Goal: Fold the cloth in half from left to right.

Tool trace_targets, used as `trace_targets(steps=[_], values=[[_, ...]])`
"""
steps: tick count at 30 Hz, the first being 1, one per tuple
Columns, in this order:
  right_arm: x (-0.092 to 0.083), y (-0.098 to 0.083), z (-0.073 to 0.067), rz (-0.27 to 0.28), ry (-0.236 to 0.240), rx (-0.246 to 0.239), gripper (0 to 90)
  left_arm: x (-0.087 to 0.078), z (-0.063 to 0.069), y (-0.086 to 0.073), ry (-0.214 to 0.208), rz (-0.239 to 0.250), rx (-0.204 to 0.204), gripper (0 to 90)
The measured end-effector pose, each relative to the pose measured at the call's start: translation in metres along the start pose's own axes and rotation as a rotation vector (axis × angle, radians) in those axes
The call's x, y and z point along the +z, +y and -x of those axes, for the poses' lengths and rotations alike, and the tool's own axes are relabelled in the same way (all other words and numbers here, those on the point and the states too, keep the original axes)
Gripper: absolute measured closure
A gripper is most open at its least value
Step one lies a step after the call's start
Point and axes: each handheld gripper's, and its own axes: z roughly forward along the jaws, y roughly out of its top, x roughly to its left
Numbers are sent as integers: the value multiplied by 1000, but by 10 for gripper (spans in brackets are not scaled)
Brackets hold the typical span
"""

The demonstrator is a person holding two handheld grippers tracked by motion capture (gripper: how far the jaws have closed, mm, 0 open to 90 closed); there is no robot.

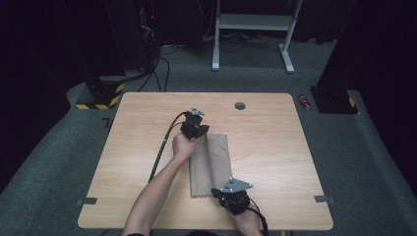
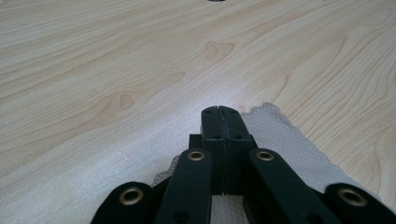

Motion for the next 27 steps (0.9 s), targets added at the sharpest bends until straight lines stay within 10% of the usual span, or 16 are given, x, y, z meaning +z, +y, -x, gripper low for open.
trace_targets(steps=[27], values=[[-19,-10,9,4,-43,18,897,17,22,16,-23,-20,43,900]])
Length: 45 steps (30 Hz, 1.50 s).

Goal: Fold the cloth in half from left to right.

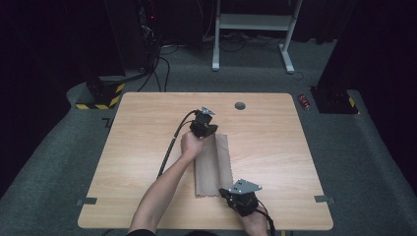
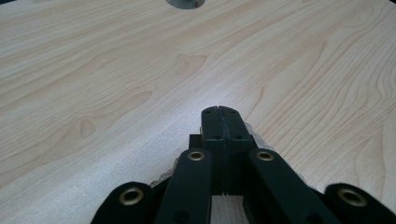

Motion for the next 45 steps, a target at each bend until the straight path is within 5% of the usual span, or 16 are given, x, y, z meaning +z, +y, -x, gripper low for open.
trace_targets(steps=[45], values=[[-14,-15,21,-57,-59,27,889,43,25,7,4,-49,32,888]])
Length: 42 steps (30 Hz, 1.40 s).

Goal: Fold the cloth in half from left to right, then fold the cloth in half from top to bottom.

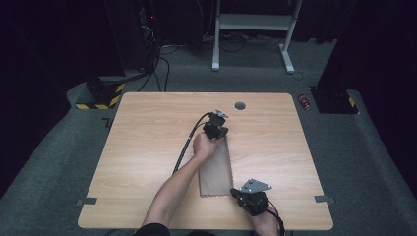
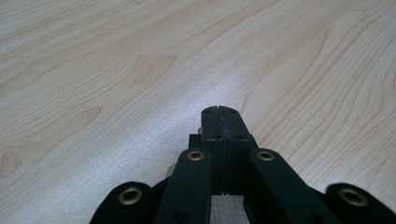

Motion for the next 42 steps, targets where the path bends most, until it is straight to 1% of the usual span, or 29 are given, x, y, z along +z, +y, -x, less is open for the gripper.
trace_targets(steps=[1,2,3,5,6,7,8,9,10,11,12,14,17,20,22,24,26,27,28,29,32,34,36,37,38,42], values=[[0,0,2,-7,5,15,824,1,-1,-1,-6,-6,-6,824],[0,-1,3,-8,10,24,801,3,-2,-2,-17,-5,-25,788],[0,-1,4,-6,13,32,779,3,-2,-2,-17,-3,-30,733],[-2,-2,8,7,4,48,749,-1,-3,-2,1,10,-28,668],[-2,-2,8,7,4,48,749,-1,-3,-2,1,10,-28,641],[-6,-2,13,36,0,76,723,-10,-4,-1,28,42,-39,607],[-8,-2,15,46,-1,83,721,-10,-4,-1,28,42,-39,593],[-10,-1,17,60,-4,89,716,-20,-7,-3,49,67,-45,575],[-11,0,17,64,-6,92,712,-27,-9,-5,60,84,-52,565],[-12,2,19,73,-8,90,707,-32,-10,-8,62,93,-61,546],[-12,4,20,79,-7,86,703,-39,-12,-14,68,102,-73,536],[-9,8,21,80,-2,78,698,-47,-13,-24,77,104,-67,523],[-1,11,20,61,7,67,685,-58,-16,-45,97,85,-51,514],[6,12,19,34,5,47,677,-63,-19,-61,118,66,-50,508],[8,13,17,17,0,36,672,-64,-23,-69,124,59,-58,506],[10,12,17,-1,-8,23,666,-64,-25,-75,135,56,-61,504],[11,11,18,-13,-11,19,663,-63,-27,-77,137,53,-68,503],[12,11,19,-19,-12,19,663,-63,-29,-81,153,51,-69,503],[12,11,19,-19,-12,19,663,-63,-29,-81,153,51,-69,503],[12,10,19,-20,-14,20,663,-62,-33,-85,163,50,-86,504],[12,11,21,-22,-23,3,668,-60,-37,-88,181,46,-92,505],[12,10,21,-24,-25,5,672,-60,-37,-89,184,44,-89,504],[11,10,23,-22,-26,6,681,-60,-39,-91,183,53,-94,503],[11,10,25,-23,-23,9,687,-60,-39,-92,195,56,-87,503],[11,11,25,-25,-22,4,688,-61,-40,-92,197,56,-86,503],[11,11,27,-32,-23,5,690,-63,-42,-93,209,52,-92,503]])
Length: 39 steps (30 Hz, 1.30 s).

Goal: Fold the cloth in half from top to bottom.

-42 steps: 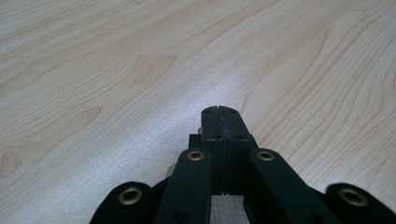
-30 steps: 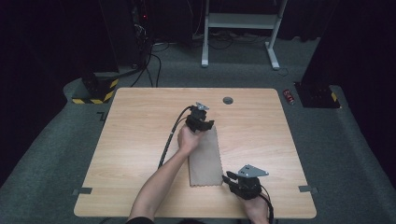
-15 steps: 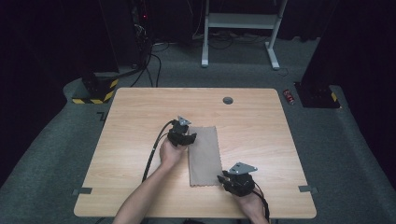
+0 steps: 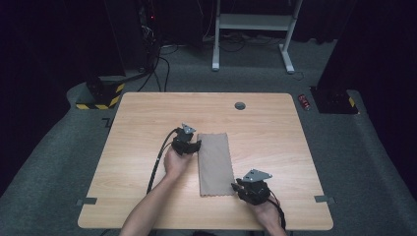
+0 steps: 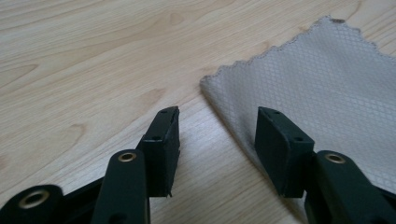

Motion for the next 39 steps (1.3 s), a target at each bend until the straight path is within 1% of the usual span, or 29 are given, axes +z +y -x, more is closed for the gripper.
trace_targets(steps=[3,5,7,8,9,10,12,13,15,18,19,20,22,23,24,25,26,28,29,30,31,34,36,38,39], values=[[0,0,1,2,0,1,690,-3,-3,-1,11,-9,-5,501],[0,0,1,4,-1,0,690,-9,-3,-3,16,5,-18,501],[1,0,2,5,-3,-4,690,-17,-3,-6,-2,27,-29,497],[1,0,2,8,-5,-8,690,-24,-1,-9,-16,38,-28,491],[2,0,3,13,-6,-10,690,-28,1,-11,-28,40,-30,484],[2,0,3,14,-6,-10,691,-36,5,-14,-49,41,-24,477],[3,0,4,18,-6,-3,689,-46,12,-21,-70,39,-6,464],[3,0,3,19,-7,-6,689,-52,16,-26,-87,40,2,459],[3,0,3,21,-9,-6,688,-62,25,-37,-113,23,30,451],[3,-1,4,26,-6,-5,687,-71,36,-52,-129,8,46,441],[3,-1,4,27,-6,-3,686,-74,37,-55,-123,5,59,441],[3,-1,4,27,-7,-1,686,-77,41,-60,-138,-1,48,442],[3,-1,4,29,-8,0,685,-78,43,-63,-144,-1,47,442],[3,-1,3,29,-9,-2,685,-83,48,-70,-167,0,28,441],[3,-1,4,29,-9,-2,685,-85,49,-72,-172,1,27,440],[3,-1,4,29,-8,-2,685,-86,51,-73,-175,3,22,439],[3,-1,4,29,-8,-2,685,-88,54,-75,-166,4,34,439],[3,-1,4,27,-8,-3,685,-88,59,-78,-126,-19,75,445],[3,-1,4,26,-9,-6,685,-88,62,-80,-109,-22,94,448],[3,0,3,22,-10,-6,684,-89,62,-81,-104,-21,97,449],[3,0,3,21,-11,-6,683,-91,62,-82,-111,-28,86,450],[2,0,4,19,-13,0,679,-98,64,-83,-148,1,58,447],[2,-1,3,17,-11,5,678,-103,67,-83,-170,20,49,443],[1,0,2,22,-9,2,678,-105,71,-82,-178,33,56,440],[0,0,1,25,-7,1,677,-105,73,-82,-175,33,60,439]])
